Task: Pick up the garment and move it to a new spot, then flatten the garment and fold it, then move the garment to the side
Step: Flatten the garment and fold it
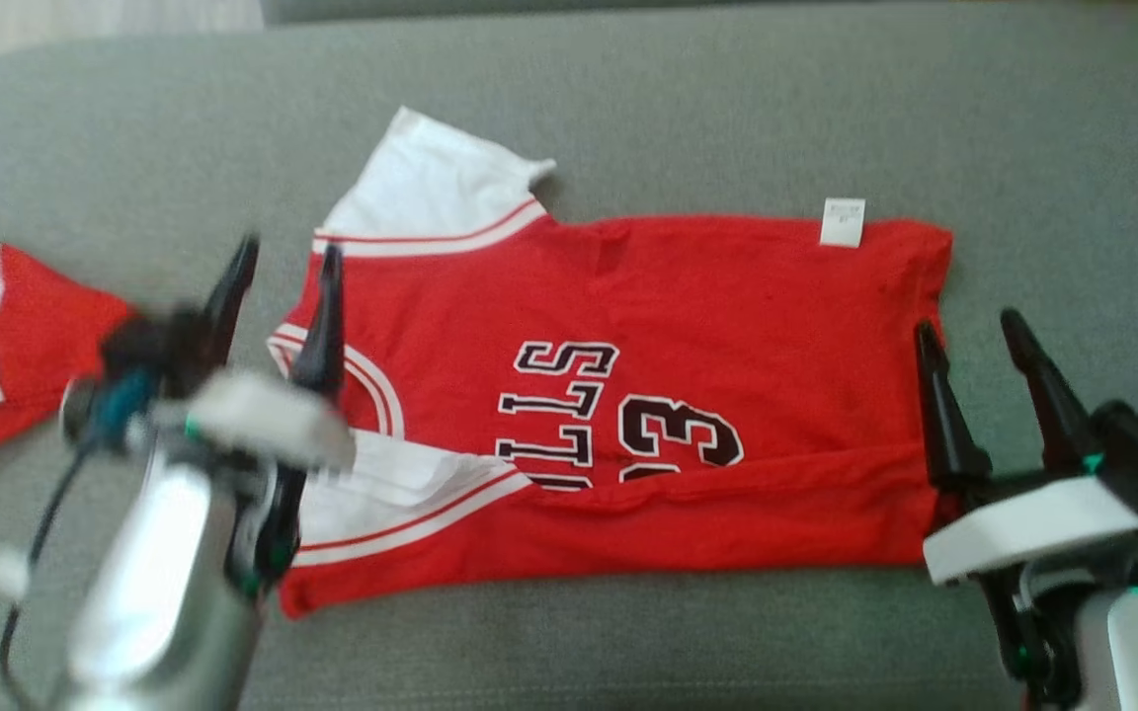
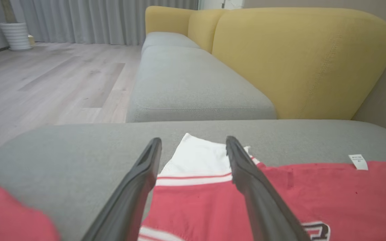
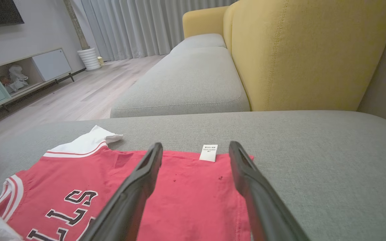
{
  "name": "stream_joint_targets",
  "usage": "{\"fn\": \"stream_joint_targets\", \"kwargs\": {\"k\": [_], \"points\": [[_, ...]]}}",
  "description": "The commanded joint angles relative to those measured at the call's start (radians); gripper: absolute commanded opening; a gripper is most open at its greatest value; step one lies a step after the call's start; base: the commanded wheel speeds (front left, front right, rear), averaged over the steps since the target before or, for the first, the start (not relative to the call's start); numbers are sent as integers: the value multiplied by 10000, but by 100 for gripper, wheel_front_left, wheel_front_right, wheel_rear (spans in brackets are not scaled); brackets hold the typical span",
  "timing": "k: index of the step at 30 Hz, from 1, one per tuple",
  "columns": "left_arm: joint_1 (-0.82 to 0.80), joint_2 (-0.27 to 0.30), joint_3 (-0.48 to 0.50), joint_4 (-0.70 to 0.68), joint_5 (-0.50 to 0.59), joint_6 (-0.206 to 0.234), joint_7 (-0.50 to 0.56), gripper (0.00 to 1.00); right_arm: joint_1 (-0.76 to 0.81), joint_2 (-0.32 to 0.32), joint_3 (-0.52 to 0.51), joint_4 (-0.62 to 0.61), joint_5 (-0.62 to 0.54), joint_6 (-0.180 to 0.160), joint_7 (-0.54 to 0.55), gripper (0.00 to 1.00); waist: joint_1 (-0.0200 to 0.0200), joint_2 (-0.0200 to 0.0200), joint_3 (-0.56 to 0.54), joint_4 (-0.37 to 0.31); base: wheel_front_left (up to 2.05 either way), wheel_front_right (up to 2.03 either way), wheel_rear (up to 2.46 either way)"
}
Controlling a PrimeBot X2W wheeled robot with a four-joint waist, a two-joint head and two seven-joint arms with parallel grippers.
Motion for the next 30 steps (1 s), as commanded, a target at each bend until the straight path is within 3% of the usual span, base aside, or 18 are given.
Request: {"fn": "stream_joint_targets", "kwargs": {"k": [1,4,14,22,23,25,30], "points": [[-1026,58,233,218,-29,-174,-28,100,-463,-68,298,-402,43,65,-17,100,0,0,557,-173,0,0,0],[-2006,-89,167,1122,-97,-426,-25,100,-685,-68,400,-402,16,65,-8,100,0,0,891,-288,0,0,0],[-6095,-677,-15,6535,-198,-1256,-483,100,-1414,-68,860,-233,21,65,-31,100,0,0,2152,-877,0,0,0],[-7237,-875,-158,9453,-428,-1597,75,100,-1556,-68,722,-62,142,65,12,100,0,0,2467,-994,0,0,0],[-7300,-890,-180,9695,-448,-1622,186,78,-1568,-68,694,-36,146,65,17,100,0,0,2474,-991,0,0,0],[-7392,-938,-234,10044,-493,-1687,344,0,-1608,-68,605,14,182,65,37,100,0,0,2488,-971,0,0,0],[-7512,-949,-491,10343,-323,-1684,-89,0,-1886,-68,366,311,289,65,151,100,0,0,2486,-889,0,0,0]]}}
